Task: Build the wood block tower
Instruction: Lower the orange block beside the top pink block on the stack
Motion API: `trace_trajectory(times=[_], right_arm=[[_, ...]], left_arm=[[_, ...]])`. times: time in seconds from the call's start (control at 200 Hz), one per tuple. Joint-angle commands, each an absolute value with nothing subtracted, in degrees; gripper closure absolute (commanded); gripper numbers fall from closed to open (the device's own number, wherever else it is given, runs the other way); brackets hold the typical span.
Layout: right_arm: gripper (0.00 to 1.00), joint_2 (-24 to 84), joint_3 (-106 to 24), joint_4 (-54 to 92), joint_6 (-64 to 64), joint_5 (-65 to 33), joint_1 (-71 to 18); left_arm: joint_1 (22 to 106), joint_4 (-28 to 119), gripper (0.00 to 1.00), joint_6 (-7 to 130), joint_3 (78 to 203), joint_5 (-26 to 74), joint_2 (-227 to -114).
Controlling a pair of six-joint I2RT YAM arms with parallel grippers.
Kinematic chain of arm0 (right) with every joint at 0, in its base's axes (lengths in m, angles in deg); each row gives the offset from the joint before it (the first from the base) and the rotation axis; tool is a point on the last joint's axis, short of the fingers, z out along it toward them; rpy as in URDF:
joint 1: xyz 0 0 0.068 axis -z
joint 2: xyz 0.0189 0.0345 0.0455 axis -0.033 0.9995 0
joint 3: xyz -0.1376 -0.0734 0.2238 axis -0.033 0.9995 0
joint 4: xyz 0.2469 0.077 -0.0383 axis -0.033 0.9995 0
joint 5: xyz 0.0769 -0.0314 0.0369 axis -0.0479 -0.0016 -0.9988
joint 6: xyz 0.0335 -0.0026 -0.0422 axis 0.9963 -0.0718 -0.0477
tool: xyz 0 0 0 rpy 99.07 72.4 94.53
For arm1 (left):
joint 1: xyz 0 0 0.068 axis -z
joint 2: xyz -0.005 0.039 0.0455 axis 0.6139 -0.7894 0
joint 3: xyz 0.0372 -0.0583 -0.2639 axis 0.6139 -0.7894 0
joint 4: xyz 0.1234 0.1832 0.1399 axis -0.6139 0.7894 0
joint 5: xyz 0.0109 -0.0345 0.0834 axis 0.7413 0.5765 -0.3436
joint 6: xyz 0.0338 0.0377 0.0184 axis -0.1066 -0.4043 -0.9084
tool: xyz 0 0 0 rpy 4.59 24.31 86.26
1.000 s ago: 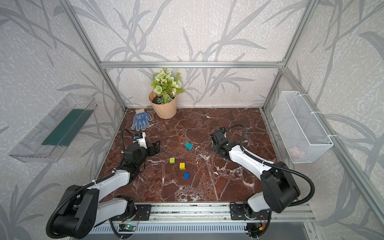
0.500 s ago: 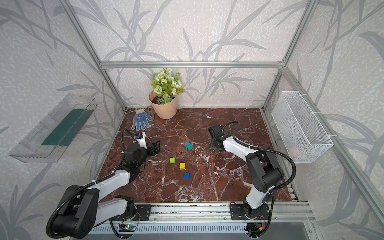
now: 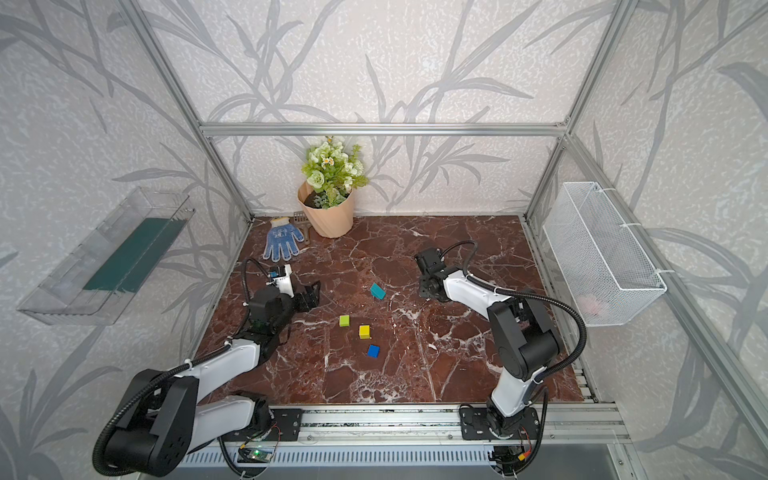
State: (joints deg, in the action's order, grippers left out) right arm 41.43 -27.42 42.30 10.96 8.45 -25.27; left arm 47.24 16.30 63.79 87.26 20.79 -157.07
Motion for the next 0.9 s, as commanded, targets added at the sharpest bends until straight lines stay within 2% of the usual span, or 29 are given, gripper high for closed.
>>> trace_trajectory(times=[0.0,0.895], right_arm=[[0.63,42.8,-29.0,43.3,10.4,9.0,-25.1],[0.61,43.9,-29.8,44.3,10.6,9.9,-24.6]], left_arm=[[47.5,15.8,0.14,63.5,87.3,20.6,-156.6],[47.5,15.7,0.14,63.5,87.1,20.7,-156.4]])
